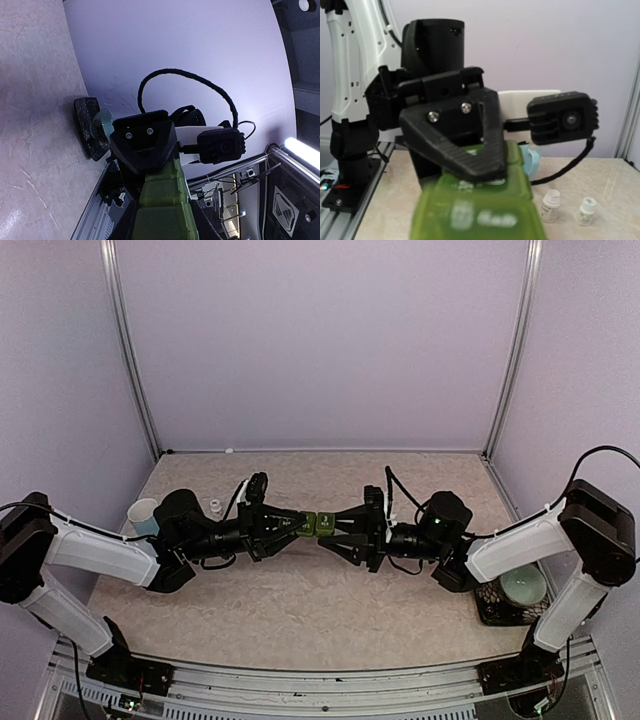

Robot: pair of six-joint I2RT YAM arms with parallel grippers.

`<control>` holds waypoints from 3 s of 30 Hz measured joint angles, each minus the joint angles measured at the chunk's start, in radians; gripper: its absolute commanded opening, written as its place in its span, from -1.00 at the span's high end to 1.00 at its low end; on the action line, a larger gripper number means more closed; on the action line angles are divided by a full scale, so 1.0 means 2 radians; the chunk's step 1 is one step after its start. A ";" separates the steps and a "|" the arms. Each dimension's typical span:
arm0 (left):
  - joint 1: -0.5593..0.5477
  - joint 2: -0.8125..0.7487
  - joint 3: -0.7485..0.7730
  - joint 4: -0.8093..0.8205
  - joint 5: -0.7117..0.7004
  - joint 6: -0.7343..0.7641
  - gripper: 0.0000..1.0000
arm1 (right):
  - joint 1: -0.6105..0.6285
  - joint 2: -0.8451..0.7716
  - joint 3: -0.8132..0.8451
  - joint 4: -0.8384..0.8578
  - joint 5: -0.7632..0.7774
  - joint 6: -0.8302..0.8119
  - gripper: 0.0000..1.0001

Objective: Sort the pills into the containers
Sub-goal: Open the lid of the pill container.

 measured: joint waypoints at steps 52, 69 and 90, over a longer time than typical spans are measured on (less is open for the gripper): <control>0.003 0.025 -0.022 -0.003 -0.018 0.028 0.61 | -0.002 -0.083 0.016 -0.169 0.158 -0.003 -1.00; -0.002 0.031 -0.028 -0.001 -0.009 0.030 0.61 | -0.007 -0.065 0.065 -0.258 0.232 -0.016 -1.00; 0.008 0.124 -0.013 0.002 -0.020 0.050 0.59 | -0.020 -0.121 0.134 -0.393 0.251 0.032 -1.00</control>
